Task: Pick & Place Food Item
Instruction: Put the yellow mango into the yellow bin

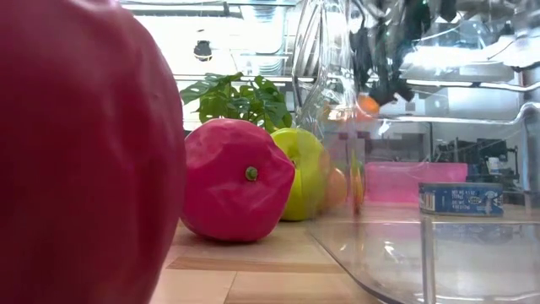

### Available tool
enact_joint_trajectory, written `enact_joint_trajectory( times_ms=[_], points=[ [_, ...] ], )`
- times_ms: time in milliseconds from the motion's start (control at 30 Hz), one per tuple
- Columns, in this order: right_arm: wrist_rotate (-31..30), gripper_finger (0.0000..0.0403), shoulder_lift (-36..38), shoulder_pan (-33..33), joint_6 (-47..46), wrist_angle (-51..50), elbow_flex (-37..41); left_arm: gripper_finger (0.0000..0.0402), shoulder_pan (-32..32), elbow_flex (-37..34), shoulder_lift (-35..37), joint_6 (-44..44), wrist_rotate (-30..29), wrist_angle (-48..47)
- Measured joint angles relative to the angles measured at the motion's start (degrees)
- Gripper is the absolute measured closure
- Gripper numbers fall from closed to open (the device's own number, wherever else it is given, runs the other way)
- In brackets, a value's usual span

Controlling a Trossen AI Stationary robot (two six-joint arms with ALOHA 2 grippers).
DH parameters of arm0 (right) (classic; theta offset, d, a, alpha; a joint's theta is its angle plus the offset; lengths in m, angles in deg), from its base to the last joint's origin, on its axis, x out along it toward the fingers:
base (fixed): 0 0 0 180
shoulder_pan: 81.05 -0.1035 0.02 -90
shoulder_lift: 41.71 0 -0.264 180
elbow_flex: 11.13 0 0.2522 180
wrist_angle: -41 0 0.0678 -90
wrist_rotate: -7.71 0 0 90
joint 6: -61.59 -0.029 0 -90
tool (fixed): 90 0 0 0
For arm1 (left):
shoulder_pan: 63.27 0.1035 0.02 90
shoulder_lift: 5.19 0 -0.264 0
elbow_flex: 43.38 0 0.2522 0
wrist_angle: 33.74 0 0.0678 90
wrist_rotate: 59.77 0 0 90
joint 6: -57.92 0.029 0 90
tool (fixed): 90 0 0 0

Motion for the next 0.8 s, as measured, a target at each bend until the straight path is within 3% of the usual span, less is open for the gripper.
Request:
enact_joint_trajectory(
  times_ms=[533, 800],
  points=[
    [-0.65, 0.0167, 9.11, 5.92, 8.51, -8.72, 0.0, 0.0307, 0.0, 0.02, 0.0, 0.0, 0.0, 0.02],
    [-5.92, 0.0167, 8.63, 12.31, 8.42, -15.73, -0.02, 0.0307, 0.0, 0.01, 0.0, 0.0, 0.0, 0.02]
  ],
)
